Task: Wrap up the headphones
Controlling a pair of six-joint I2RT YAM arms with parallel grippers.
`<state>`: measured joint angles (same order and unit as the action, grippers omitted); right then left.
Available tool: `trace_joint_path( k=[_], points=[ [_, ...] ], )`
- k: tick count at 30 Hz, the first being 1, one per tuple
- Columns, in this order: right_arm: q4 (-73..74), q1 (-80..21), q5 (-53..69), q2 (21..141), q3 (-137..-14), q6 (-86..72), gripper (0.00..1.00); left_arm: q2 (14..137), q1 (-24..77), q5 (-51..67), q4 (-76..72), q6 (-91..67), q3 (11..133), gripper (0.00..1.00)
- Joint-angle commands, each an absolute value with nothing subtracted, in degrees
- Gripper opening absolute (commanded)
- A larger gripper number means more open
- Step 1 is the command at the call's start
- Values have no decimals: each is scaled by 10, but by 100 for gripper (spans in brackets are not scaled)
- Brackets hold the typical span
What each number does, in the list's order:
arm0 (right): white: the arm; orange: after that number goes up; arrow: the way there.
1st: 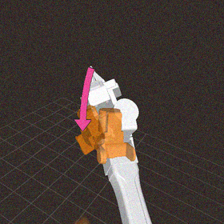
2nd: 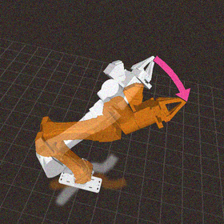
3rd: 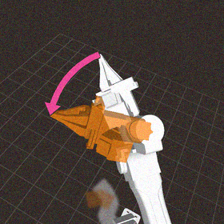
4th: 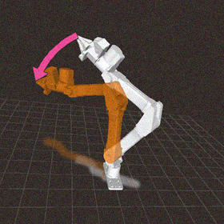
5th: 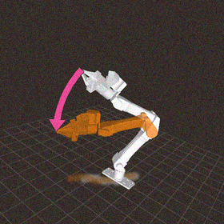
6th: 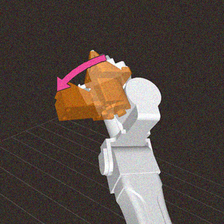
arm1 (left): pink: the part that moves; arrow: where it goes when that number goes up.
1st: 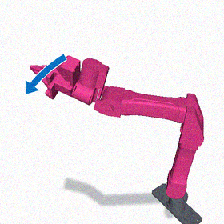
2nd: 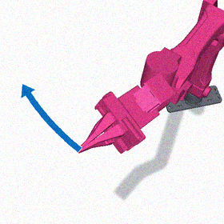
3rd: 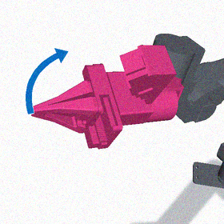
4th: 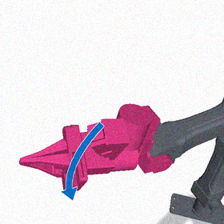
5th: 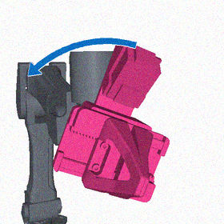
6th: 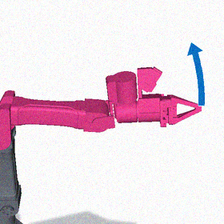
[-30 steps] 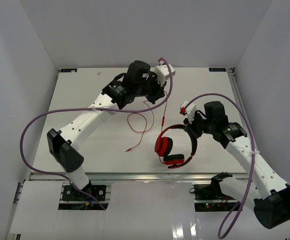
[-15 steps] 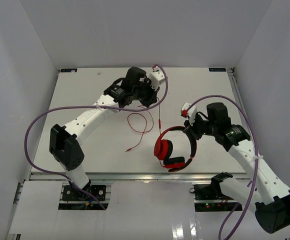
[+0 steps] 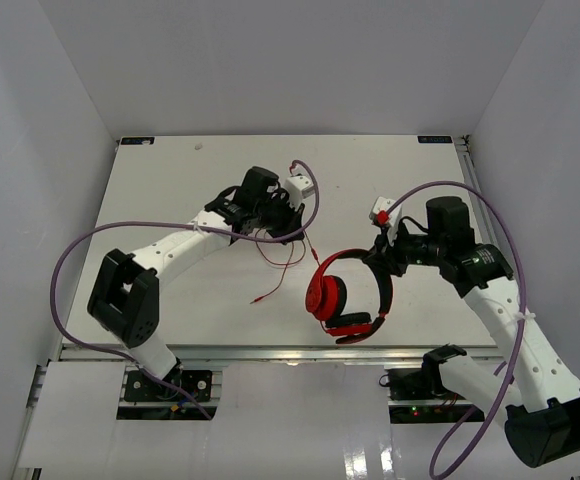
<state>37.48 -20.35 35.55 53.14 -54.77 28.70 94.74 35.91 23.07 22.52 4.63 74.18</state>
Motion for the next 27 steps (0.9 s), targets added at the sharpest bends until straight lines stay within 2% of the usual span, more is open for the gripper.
trace_joint_path(
  k=[1,7,9,13,19,27],
  points=[
    [381,-181,479,531,-616,250,8,869,337,294,110,-12,668,0],
    [381,-149,516,555,-661,217,8,812,337,364,-52,-105,563,0],
    [381,-132,536,566,-677,200,8,805,337,390,-140,-160,517,0],
    [377,-104,561,585,-709,163,8,806,338,414,-227,-203,473,0],
    [352,-64,581,608,-743,99,8,811,346,407,-296,-219,433,6],
    [297,-14,605,627,-760,9,8,860,384,381,-384,-230,403,17]
  ],
)
